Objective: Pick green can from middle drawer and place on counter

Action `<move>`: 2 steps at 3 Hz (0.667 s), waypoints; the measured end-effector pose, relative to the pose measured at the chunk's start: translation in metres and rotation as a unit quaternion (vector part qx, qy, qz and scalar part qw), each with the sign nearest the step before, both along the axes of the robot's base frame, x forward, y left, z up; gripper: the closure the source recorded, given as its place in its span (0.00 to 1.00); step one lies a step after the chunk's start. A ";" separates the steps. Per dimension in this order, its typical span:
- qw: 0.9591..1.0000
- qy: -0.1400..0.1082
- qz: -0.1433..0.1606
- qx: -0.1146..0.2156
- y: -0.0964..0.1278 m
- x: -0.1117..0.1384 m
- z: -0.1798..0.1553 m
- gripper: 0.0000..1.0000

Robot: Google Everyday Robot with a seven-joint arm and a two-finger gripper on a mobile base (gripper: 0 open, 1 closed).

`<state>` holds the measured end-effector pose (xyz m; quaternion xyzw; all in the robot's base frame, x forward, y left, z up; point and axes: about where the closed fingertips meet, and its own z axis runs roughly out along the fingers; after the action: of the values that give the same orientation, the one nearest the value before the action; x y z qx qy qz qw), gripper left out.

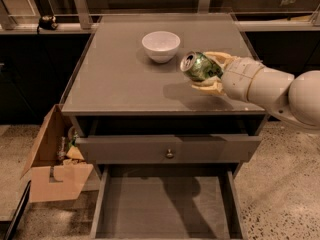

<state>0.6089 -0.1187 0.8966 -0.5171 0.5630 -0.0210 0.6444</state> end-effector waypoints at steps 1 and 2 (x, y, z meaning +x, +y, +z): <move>1.000 -0.006 -0.001 -0.004 0.002 0.021 0.001 1.00; 1.000 -0.008 0.002 -0.005 0.005 0.024 0.002 0.83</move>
Offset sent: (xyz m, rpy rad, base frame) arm 0.0200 0.0022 0.0007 -0.0082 -0.0122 -0.0012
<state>0.6327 -0.1132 0.8986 -0.5208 0.5570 -0.0266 0.6464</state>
